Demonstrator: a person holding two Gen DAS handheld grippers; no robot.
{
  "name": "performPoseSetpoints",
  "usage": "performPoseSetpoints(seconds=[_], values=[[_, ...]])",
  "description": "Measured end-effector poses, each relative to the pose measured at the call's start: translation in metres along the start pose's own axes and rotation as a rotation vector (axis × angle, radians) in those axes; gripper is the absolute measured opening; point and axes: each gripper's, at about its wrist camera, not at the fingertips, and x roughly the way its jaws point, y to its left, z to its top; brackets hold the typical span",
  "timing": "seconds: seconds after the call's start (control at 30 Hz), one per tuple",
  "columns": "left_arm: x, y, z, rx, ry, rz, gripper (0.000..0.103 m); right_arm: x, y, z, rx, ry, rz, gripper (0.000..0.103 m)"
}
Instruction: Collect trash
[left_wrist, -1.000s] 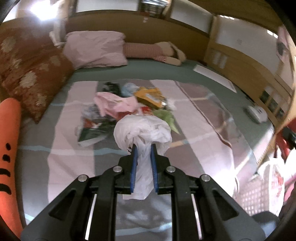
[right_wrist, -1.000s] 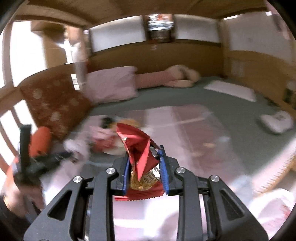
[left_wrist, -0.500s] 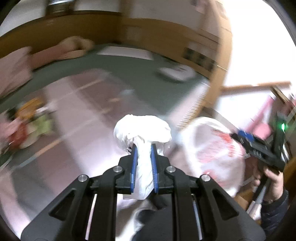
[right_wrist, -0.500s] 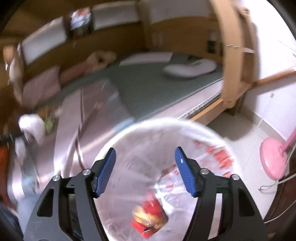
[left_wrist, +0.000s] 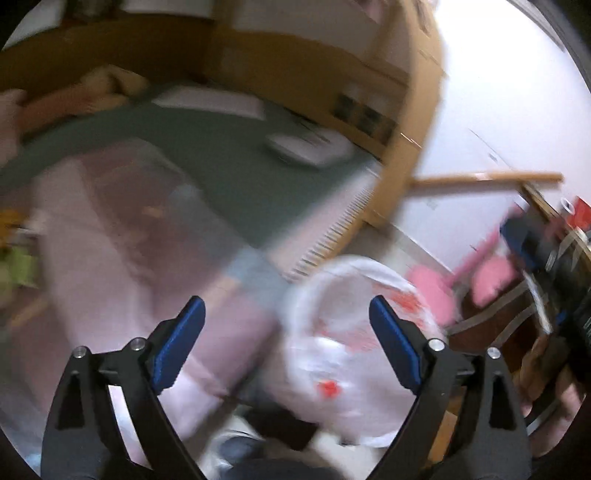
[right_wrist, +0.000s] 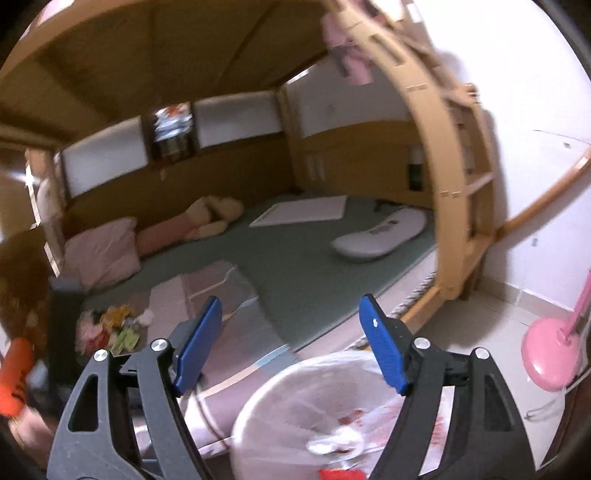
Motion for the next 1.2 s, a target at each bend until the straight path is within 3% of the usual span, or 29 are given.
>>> performPoseSetpoints(seconds=[0.13, 0.27, 0.33, 0.47, 0.6, 0.67, 0.73, 0.77, 0.9, 1.2], values=[[-0.071, 0.094, 0.000, -0.077, -0.138, 0.230, 0.097, 0.041, 0.061, -0.010, -0.073, 0.084, 0.109, 0.076], [-0.128, 0.179, -0.014, -0.162, -0.188, 0.454, 0.097, 0.077, 0.152, -0.007, -0.174, 0.133, 0.251, 0.075], [-0.149, 0.216, -0.023, -0.217, -0.190, 0.528, 0.097, 0.089, 0.200, -0.004, -0.225, 0.145, 0.313, 0.075], [-0.181, 0.269, -0.051, -0.303, -0.223, 0.588, 0.098, 0.122, 0.299, -0.001, -0.310, 0.210, 0.450, 0.075], [-0.183, 0.308, -0.078, -0.351, -0.175, 0.697, 0.098, 0.149, 0.353, -0.021, -0.389, 0.206, 0.444, 0.075], [-0.182, 0.321, -0.083, -0.370, -0.148, 0.703, 0.098, 0.164, 0.360, -0.043, -0.412, 0.205, 0.411, 0.075], [-0.189, 0.328, -0.085, -0.394, -0.159, 0.688, 0.098, 0.179, 0.358, -0.061, -0.417, 0.325, 0.404, 0.075], [-0.194, 0.328, -0.088, -0.401, -0.164, 0.685, 0.098, 0.182, 0.356, -0.061, -0.378, 0.362, 0.445, 0.075], [-0.193, 0.325, -0.087, -0.393, -0.152, 0.675, 0.098, 0.170, 0.352, -0.052, -0.382, 0.285, 0.438, 0.075], [-0.176, 0.328, -0.087, -0.414, -0.129, 0.653, 0.098, 0.179, 0.350, -0.058, -0.364, 0.333, 0.457, 0.075]])
